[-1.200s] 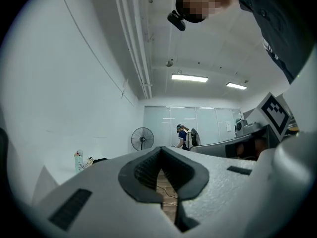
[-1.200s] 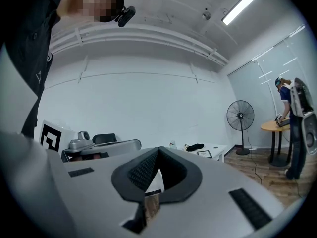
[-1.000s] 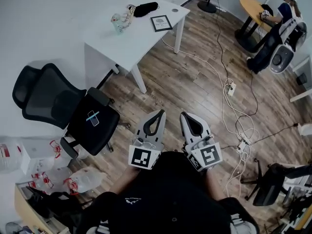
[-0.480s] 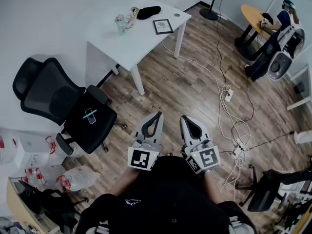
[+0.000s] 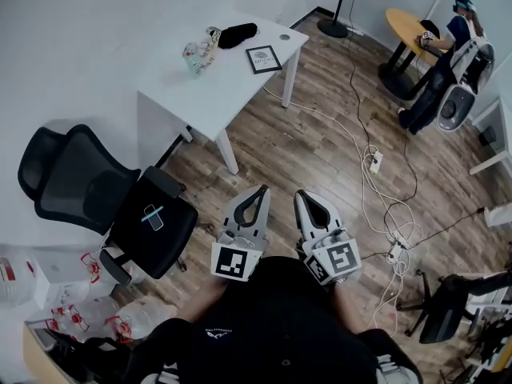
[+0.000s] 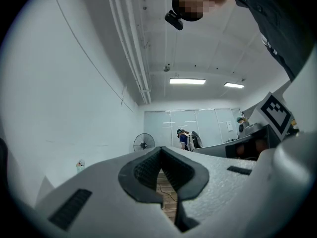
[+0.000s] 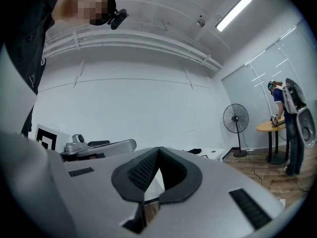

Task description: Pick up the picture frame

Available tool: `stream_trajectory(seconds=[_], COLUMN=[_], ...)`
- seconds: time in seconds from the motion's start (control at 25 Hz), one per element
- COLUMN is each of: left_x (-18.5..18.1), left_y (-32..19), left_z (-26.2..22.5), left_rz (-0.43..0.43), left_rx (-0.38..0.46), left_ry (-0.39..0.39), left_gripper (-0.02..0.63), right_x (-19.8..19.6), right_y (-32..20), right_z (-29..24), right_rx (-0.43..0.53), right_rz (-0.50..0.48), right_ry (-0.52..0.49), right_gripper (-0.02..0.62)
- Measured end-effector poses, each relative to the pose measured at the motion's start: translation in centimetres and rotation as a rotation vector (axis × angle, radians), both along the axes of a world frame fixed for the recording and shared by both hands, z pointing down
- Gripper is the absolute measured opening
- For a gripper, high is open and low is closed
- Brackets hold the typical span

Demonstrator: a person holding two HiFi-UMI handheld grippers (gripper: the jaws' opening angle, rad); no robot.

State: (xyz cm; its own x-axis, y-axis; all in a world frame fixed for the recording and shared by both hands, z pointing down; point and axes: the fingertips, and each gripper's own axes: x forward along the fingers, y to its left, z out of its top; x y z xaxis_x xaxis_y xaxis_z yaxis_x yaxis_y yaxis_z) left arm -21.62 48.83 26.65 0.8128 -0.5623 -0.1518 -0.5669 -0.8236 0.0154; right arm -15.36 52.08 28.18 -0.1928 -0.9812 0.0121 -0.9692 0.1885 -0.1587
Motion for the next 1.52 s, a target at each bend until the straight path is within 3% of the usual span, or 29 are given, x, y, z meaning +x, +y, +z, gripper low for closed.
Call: stream_trajectory(seconds=[0.4,0.8,1.08,1.52], left_x=[-2.2,-4.6,-3.0,2.0], left_y=[-7.4,-12.6,-14.5,-20.8], left_z=[1.3,2.6,4.0,4.7], left_rz=[0.070,0.047,0.064,0.012], left_rx=[-0.010,-0.050,-0.071,-0.078], left_ry=[-0.020,-0.005,-0.032,-0.059], left_gripper=[0.006,0.006,0.006,0.006], right_x=[-1.7,-4.1,-1.9,3.3], right_y=[-7.1,-11.2,-13.5,-20.8], right_z=[1.1,2.4,3.8,4.3], right_rx=[-0.013,-0.051,-0.081,-0.082], right_rz=[0.100,0.087,0.130,0.068], right_ry=[-0.036,-0.023,-0.059,-0.079], right_gripper=[-0.002,-0.002,-0.002,-0.002])
